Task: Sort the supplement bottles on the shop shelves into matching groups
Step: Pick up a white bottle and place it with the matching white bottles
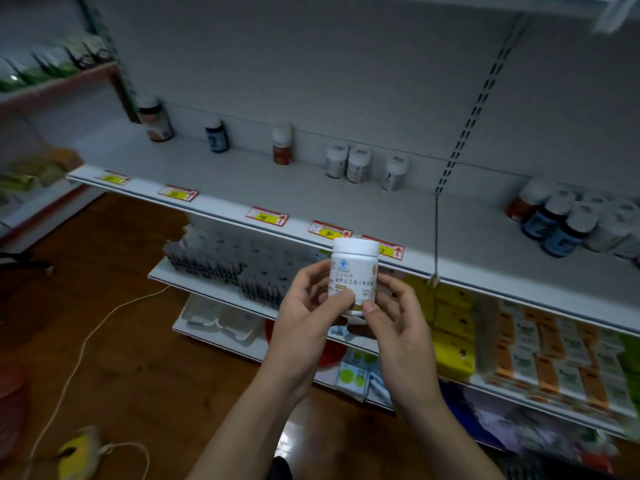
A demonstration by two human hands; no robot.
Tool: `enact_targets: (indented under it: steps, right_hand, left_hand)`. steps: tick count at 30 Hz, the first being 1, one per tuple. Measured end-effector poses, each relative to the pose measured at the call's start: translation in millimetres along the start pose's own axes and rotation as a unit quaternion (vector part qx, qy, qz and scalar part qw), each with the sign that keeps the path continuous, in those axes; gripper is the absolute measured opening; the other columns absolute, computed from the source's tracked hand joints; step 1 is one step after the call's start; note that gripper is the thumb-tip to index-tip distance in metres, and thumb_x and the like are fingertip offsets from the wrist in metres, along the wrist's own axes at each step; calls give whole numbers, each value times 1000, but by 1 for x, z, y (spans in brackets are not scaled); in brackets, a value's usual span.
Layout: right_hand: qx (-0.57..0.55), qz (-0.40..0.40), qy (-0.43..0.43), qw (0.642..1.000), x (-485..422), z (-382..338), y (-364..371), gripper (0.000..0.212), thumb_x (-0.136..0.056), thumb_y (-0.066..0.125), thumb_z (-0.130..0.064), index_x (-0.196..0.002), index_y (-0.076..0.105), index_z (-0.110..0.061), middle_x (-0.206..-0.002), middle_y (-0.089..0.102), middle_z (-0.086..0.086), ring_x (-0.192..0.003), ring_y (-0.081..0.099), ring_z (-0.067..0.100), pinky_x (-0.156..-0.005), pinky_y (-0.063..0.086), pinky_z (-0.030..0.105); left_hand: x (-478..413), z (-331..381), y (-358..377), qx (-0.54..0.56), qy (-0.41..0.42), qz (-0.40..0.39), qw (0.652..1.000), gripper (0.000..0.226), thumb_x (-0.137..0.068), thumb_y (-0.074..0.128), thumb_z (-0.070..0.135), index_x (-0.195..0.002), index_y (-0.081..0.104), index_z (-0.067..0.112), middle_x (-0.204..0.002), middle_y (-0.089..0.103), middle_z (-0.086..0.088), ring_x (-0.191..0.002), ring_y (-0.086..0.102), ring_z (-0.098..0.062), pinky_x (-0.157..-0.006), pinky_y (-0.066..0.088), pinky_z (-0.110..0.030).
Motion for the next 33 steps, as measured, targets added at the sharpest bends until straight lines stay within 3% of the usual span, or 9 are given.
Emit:
enact_targets:
  steps: [6, 12, 14, 17, 22, 26, 29, 31, 33]
  right_hand:
    - [2, -1, 36, 999, -26, 8, 63, 29, -92, 56, -7, -117, 54, -23, -106, 71, -7, -98, 68, 4, -80, 57, 23]
    - [63, 31, 48, 996, -62, 16, 78, 30, -87, 67, -16, -113, 60, -29, -105, 71, -9, -97, 67, 6, -84, 58, 32]
    - [76, 43, 42, 995, -82, 20, 76, 31, -84, 71, -15, -109, 62, -29, -103, 71, -9, -97, 67, 8, -83, 57, 30]
    - [90, 59, 28, 994, -119, 28, 70, 34, -81, 75, -12, -108, 62, -29, -105, 71, -8, -98, 67, 9, -77, 57, 25]
    - [172, 54, 10, 984, -194, 33, 64, 36, -77, 78, -18, -98, 57, -39, -98, 68, -18, -87, 66, -1, -74, 53, 17]
    - [202, 62, -5, 977, -257, 42, 66, 21, -82, 72, -24, -96, 56, -29, -87, 64, -13, -77, 58, 1, -61, 41, 17]
    - [206, 31, 27, 978, -299, 52, 67, 17, -87, 67, -29, -100, 56, -26, -92, 63, -13, -85, 60, 8, -65, 41, 18]
    - [211, 24, 35, 977, -319, 61, 68, 17, -89, 65, -29, -103, 57, -22, -98, 64, -8, -93, 62, 13, -70, 42, 22]
    - [205, 21, 45, 978, -332, 67, 69, 13, -91, 63, -26, -102, 58, -23, -97, 63, -8, -94, 63, 14, -69, 42, 19]
  left_hand:
    - [-35, 14, -61, 14, -6, 0, 1000, 49, -76, 74, 12, -121, 57, 18, -113, 70, -9, -104, 66, -23, -77, 53, -24]
    - [-75, 14, -75, -2, -18, -4, 1000, 39, -86, 61, -5, -119, 59, 16, -98, 76, 3, -90, 71, -12, -71, 55, -21]
    - [-94, 16, -72, -29, -13, -8, 999, 41, -86, 60, -8, -119, 59, 17, -96, 76, 7, -89, 70, -7, -72, 55, -19]
    - [-130, 17, -65, -92, 5, -16, 996, 46, -86, 62, -7, -121, 59, 22, -108, 73, 2, -101, 68, -8, -86, 55, -24]
    - [-198, 23, -52, -244, 42, -8, 969, 45, -87, 66, 9, -129, 58, 22, -118, 68, 8, -108, 62, -1, -93, 52, -27]
    - [-262, 27, -42, -331, 50, 14, 942, 41, -85, 67, 13, -124, 60, 21, -113, 69, 2, -101, 64, -7, -80, 50, -23]
    - [-301, 28, -34, -354, 48, 21, 934, 30, -86, 63, 4, -115, 64, 13, -97, 70, 1, -77, 62, 6, -63, 45, -10]
    - [-321, 27, -31, -379, 48, 10, 924, 28, -87, 61, 3, -111, 65, 15, -91, 71, 1, -68, 59, 9, -62, 46, -13]
    - [-336, 23, -31, -389, 42, 13, 920, 27, -87, 62, 9, -112, 66, 18, -96, 72, -1, -82, 65, -6, -72, 49, -26]
Point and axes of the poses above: each hand's wrist, its own x-axis away from the middle knuckle, its own y-axis out of the palm, z = x × y, the point moved 2 cm from there along -x, towards the middle knuckle
